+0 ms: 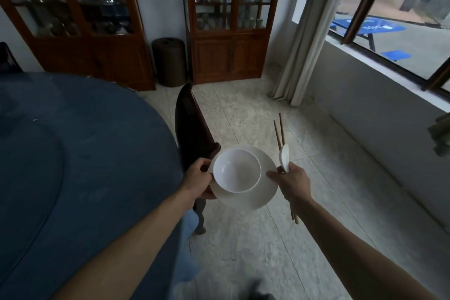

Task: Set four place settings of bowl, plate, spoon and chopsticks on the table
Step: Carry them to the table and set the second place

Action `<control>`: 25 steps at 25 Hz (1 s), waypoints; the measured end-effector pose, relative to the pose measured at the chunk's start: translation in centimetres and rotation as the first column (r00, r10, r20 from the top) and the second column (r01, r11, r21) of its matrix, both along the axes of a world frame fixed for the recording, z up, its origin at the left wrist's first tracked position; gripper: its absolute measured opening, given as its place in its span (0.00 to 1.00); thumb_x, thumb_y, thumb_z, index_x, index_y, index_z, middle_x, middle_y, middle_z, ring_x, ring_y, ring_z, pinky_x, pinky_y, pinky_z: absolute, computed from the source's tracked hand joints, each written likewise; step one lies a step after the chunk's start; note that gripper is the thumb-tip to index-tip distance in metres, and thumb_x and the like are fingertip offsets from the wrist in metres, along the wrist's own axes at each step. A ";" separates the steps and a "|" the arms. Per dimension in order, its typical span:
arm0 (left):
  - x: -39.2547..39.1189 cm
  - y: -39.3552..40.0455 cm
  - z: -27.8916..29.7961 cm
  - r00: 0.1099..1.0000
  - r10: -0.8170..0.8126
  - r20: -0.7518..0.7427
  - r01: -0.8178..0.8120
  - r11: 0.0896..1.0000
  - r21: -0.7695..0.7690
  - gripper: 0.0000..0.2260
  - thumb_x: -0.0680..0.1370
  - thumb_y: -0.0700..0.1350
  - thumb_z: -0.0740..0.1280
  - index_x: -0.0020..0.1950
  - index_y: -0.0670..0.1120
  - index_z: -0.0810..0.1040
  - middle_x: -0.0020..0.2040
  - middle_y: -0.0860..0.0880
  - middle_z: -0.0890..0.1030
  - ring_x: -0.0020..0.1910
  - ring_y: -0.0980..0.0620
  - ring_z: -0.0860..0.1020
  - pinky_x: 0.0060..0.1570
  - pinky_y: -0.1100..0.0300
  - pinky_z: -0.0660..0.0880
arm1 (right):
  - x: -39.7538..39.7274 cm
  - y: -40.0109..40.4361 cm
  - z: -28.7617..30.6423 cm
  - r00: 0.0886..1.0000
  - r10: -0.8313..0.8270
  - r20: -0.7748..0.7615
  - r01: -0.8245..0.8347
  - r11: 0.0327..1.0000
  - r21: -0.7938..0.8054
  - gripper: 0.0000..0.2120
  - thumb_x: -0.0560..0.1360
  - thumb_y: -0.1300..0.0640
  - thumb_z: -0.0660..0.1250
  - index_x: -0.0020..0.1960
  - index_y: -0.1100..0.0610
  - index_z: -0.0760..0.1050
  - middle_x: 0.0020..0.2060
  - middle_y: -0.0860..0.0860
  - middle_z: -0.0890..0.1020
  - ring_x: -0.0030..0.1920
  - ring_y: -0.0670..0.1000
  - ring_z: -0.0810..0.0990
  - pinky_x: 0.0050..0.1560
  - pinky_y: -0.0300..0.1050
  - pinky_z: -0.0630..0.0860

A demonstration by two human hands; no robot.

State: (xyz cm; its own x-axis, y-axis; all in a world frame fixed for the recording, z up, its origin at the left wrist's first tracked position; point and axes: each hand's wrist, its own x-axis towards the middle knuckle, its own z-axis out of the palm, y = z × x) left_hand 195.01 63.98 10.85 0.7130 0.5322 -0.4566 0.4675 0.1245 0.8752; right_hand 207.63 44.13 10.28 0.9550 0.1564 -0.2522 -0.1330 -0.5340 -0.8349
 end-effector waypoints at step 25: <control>17.9 16.9 -0.4 0.744 0.667 -0.038 -0.668 0.738 -0.098 0.19 0.75 0.32 0.59 0.60 0.50 0.73 0.53 0.39 0.81 0.44 0.41 0.83 0.34 0.52 0.82 | 27.9 30.0 0.5 0.699 0.714 0.039 -0.709 0.700 -0.083 0.14 0.71 0.54 0.72 0.54 0.57 0.78 0.46 0.52 0.83 0.43 0.51 0.80 0.37 0.43 0.77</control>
State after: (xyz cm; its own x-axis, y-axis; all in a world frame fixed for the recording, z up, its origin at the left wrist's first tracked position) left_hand 212.90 80.83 10.42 0.1921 0.8235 -0.5338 0.2318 0.4904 0.8401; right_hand 235.52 74.14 10.77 0.5788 0.7834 -0.2264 0.3582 -0.4937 -0.7924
